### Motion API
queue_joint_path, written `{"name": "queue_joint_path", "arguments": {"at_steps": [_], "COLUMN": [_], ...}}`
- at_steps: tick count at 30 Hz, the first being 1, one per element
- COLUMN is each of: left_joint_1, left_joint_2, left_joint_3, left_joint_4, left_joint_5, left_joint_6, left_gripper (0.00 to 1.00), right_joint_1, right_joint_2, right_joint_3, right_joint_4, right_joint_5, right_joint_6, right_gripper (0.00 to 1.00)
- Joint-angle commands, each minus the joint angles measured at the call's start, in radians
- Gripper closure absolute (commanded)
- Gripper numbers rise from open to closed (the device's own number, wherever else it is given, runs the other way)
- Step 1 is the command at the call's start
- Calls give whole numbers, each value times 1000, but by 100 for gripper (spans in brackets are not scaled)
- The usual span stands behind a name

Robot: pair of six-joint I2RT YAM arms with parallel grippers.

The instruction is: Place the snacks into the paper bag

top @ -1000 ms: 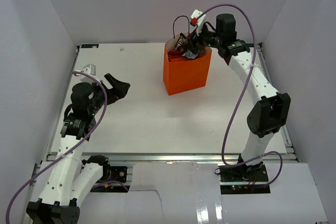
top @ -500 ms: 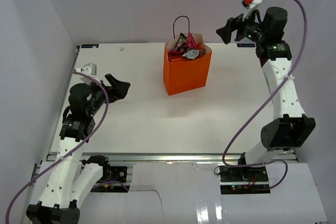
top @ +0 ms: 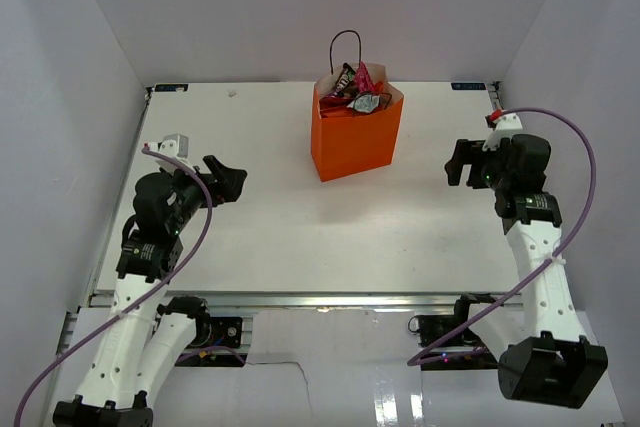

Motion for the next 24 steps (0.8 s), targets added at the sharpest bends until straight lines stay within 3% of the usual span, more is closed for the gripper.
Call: {"name": "queue_joint_path", "arguments": {"at_steps": [1, 14, 24], "left_joint_1": [-1, -2, -1], "left_joint_2": [4, -19, -42], "left_joint_3": [-11, -14, -19], "left_joint_4": [14, 11, -9], "left_joint_5": [-2, 28, 28], "left_joint_6": [19, 5, -2], "left_gripper": [2, 2, 2], "right_joint_1": [-8, -8, -8], "right_joint_2": [-80, -158, -167], "right_joint_3": [-36, -41, -44], "right_joint_4": [-11, -22, -11], "right_joint_5": [120, 313, 280], "right_joint_6": [42, 39, 46], "right_gripper": [10, 10, 10]}}
